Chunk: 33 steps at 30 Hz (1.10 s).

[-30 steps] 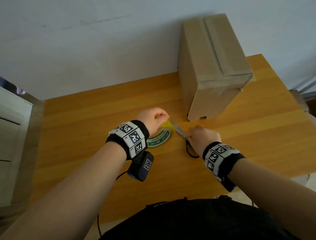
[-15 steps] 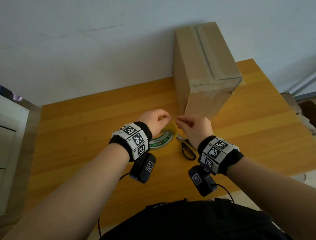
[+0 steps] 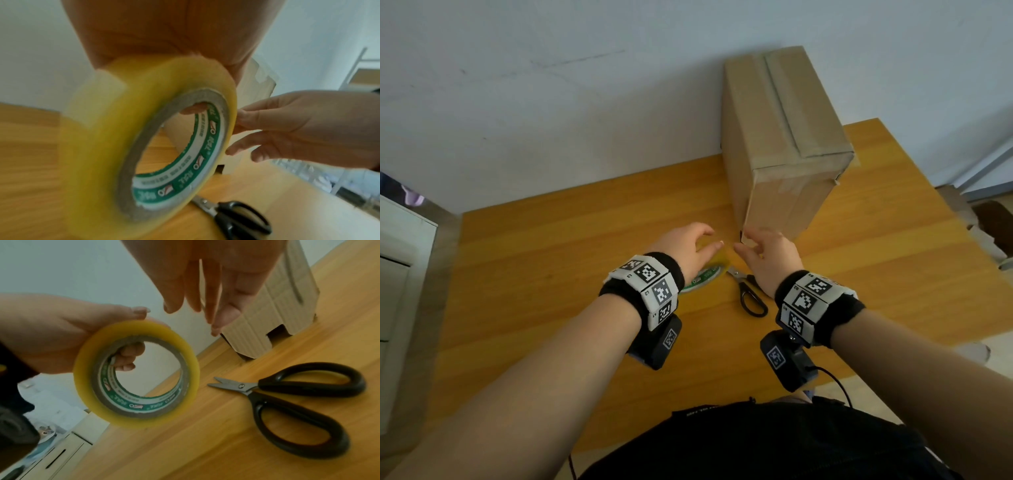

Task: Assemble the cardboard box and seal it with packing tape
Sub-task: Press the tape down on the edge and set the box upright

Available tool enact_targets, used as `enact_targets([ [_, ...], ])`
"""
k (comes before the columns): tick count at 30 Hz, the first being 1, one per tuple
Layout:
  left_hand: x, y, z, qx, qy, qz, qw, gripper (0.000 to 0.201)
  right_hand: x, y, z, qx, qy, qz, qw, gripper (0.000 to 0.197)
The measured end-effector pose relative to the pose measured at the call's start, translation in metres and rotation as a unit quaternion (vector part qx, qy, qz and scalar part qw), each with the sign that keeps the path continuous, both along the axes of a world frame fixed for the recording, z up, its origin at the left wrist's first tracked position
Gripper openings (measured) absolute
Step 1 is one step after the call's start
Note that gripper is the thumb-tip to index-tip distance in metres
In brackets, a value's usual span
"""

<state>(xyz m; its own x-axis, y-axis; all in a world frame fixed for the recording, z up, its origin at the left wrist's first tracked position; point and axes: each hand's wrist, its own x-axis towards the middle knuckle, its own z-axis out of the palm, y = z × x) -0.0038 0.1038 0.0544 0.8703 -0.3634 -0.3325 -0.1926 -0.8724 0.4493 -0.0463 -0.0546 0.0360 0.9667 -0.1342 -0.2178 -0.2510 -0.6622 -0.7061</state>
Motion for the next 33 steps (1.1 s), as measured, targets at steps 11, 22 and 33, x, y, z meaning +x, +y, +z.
enact_targets([
  [11,-0.011,0.017,-0.024,0.218,-0.042,-0.009,0.975,0.041,-0.015,-0.006,0.000,0.014,0.038,0.011,0.999,0.037],
  [22,-0.008,0.012,-0.029,0.165,0.071,0.002,0.984,0.032,-0.015,-0.028,0.023,-0.001,-0.023,0.011,1.000,0.029],
  [33,-0.001,-0.037,0.054,-0.127,-0.184,0.074,0.972,0.034,-0.005,-0.082,0.054,-0.051,-0.158,-0.029,0.986,0.020],
])
